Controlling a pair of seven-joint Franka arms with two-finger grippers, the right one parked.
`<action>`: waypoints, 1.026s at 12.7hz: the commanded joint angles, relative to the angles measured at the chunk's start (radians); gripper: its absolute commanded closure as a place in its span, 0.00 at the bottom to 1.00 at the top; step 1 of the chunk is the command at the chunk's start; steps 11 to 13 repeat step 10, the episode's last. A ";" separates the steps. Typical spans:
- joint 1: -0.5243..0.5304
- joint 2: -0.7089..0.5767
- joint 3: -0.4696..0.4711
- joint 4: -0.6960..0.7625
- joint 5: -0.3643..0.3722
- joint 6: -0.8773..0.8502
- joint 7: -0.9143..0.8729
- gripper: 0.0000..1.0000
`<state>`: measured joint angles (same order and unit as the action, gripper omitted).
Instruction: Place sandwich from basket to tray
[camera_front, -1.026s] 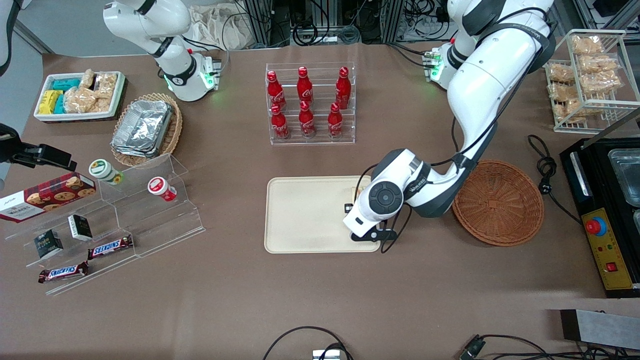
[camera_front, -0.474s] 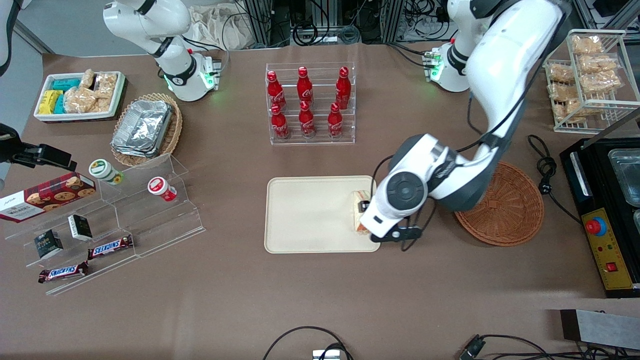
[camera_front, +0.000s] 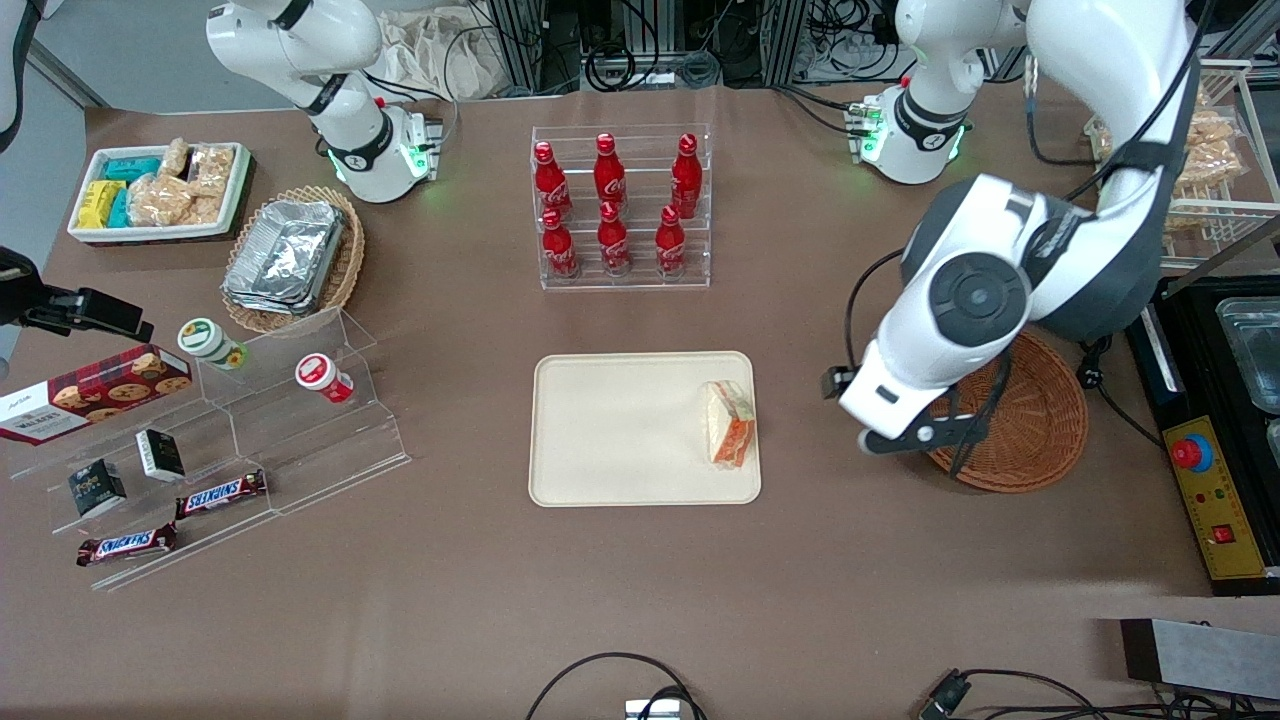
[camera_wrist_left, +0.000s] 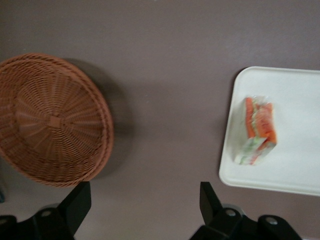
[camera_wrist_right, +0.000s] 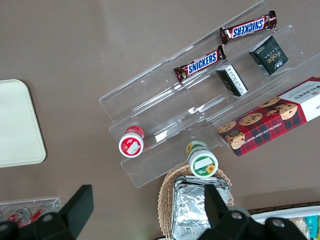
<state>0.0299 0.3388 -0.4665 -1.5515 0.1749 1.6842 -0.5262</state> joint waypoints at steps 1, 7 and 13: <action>-0.021 -0.187 0.170 -0.145 -0.118 0.002 0.232 0.02; -0.059 -0.261 0.370 -0.133 -0.127 -0.072 0.518 0.00; -0.047 -0.198 0.371 -0.037 -0.120 -0.087 0.606 0.00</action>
